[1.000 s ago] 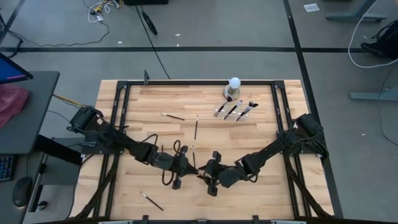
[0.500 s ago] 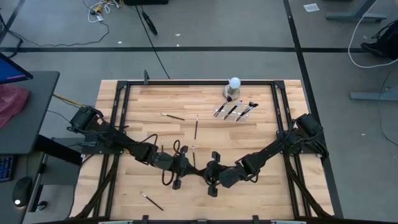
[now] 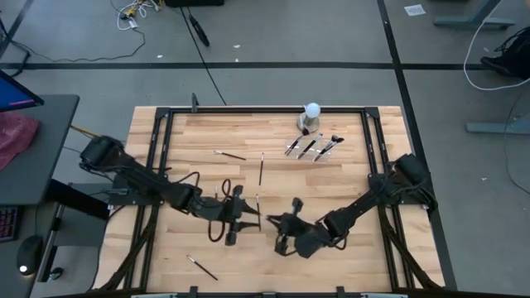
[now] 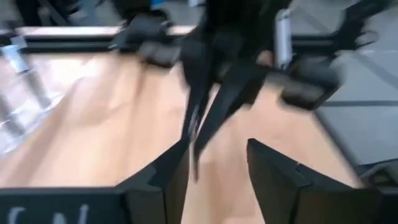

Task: Put items in baskets/containers
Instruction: Put the eyeshadow brush into the transparent organizer

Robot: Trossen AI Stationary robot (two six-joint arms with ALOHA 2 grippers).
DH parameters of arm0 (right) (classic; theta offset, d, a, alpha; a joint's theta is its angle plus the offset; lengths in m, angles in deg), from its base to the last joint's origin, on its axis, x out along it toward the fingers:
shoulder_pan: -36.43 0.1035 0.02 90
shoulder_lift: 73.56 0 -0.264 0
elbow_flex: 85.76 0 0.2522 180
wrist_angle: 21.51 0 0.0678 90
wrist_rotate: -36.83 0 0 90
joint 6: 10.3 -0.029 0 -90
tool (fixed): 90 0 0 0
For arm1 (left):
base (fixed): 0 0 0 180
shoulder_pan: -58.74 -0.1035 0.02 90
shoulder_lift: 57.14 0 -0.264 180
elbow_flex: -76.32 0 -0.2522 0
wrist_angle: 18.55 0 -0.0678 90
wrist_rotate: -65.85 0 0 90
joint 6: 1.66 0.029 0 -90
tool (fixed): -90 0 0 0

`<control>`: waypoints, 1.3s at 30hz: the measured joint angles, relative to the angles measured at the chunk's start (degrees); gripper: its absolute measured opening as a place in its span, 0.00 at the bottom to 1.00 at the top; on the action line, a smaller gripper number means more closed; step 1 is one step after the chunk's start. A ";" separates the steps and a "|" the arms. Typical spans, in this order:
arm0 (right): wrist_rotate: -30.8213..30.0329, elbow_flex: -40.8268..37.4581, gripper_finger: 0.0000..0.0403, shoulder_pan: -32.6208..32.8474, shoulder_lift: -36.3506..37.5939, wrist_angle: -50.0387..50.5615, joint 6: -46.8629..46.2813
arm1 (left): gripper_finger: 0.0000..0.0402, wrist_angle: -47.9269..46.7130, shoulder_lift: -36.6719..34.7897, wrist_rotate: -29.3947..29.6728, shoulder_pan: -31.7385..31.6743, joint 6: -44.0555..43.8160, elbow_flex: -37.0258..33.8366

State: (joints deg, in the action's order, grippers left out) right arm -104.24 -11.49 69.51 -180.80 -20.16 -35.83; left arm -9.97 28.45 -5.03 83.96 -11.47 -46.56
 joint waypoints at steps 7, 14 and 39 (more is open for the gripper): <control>-9.44 -15.47 0.03 0.48 12.32 -13.42 -0.56 | 0.43 0.35 0.33 7.29 1.43 -1.89 -4.35; -21.03 -33.20 0.03 -2.19 27.40 -36.49 7.07 | 0.41 5.13 1.41 9.78 1.36 -7.60 -10.26; -24.86 -47.05 0.03 -28.88 34.50 -38.05 -1.22 | 0.41 13.12 2.99 10.89 1.25 -9.07 -12.68</control>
State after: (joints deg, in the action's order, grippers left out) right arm -129.10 -58.54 40.64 -146.30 -58.21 -37.05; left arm 3.14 31.44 5.86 85.22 -20.54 -59.24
